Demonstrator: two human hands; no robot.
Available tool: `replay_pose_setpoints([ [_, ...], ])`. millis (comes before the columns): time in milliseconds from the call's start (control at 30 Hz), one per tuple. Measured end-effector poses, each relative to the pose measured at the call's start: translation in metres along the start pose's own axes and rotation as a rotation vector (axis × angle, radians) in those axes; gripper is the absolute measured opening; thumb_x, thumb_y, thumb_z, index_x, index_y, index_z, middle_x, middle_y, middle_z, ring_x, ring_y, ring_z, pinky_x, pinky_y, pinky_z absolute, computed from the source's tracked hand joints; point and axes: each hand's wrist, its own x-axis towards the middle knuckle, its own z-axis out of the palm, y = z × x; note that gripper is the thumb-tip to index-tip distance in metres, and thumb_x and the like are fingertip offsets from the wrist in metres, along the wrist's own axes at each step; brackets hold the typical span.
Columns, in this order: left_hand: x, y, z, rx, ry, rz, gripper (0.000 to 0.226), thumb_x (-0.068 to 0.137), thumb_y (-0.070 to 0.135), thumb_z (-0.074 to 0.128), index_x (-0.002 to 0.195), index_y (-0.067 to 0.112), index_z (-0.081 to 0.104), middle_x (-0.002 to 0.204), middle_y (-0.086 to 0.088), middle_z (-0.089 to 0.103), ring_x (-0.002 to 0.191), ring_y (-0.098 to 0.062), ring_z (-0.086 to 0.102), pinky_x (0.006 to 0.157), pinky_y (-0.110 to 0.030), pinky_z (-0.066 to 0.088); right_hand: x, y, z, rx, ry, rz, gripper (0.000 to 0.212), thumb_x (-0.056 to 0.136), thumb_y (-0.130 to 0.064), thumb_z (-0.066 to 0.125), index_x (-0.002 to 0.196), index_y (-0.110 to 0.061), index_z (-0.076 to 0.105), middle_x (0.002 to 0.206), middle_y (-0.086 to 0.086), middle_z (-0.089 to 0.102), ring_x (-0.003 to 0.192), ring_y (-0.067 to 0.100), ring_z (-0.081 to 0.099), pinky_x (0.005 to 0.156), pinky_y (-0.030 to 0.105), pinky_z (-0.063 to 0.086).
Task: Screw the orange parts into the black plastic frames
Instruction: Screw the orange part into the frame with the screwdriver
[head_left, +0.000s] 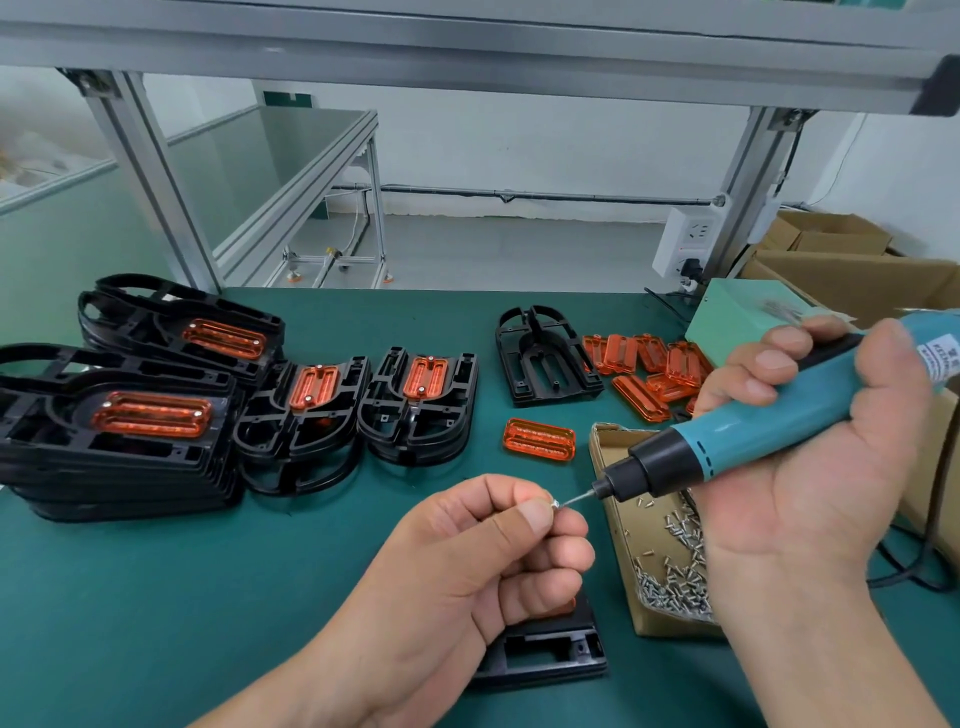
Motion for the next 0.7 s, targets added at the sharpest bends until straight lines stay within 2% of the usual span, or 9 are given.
replay_pose_setpoints([
  [467, 0.001, -0.0014, -0.0016, 0.056, 0.014, 0.017, 0.008, 0.086, 0.012, 0.077, 0.092, 0.007, 0.076, 0.098, -0.023, 0.073, 0.078, -0.021, 0.073, 0.065, -0.026, 0.061, 0.002, 0.0002, -0.0009, 0.023, -0.011, 0.015, 0.027, 0.108, -0.038, 0.051, 0.094, -0.017, 0.062, 0.081, -0.004, 0.062, 0.064, 0.009, 0.06, 0.058, 0.019, 0.049],
  [600, 0.0015, -0.0039, -0.0025, 0.116, 0.017, 0.024, 0.022, 0.085, 0.013, 0.078, 0.099, -0.003, 0.071, 0.094, -0.025, 0.072, 0.074, -0.023, 0.073, 0.063, -0.027, 0.061, -0.0002, 0.0, 0.0018, -0.001, -0.014, 0.017, 0.026, 0.108, -0.037, 0.051, 0.095, -0.018, 0.061, 0.082, -0.003, 0.062, 0.066, 0.009, 0.059, 0.06, 0.019, 0.048],
  [700, 0.0014, -0.0051, -0.0035, 0.127, 0.015, 0.029, 0.024, 0.086, 0.012, 0.078, 0.101, -0.005, 0.068, 0.092, -0.025, 0.072, 0.073, -0.024, 0.072, 0.061, -0.028, 0.062, -0.0018, 0.0023, 0.0014, -0.004, -0.025, 0.021, 0.025, 0.108, -0.037, 0.052, 0.095, -0.018, 0.061, 0.083, -0.003, 0.062, 0.066, 0.009, 0.059, 0.06, 0.02, 0.048],
])
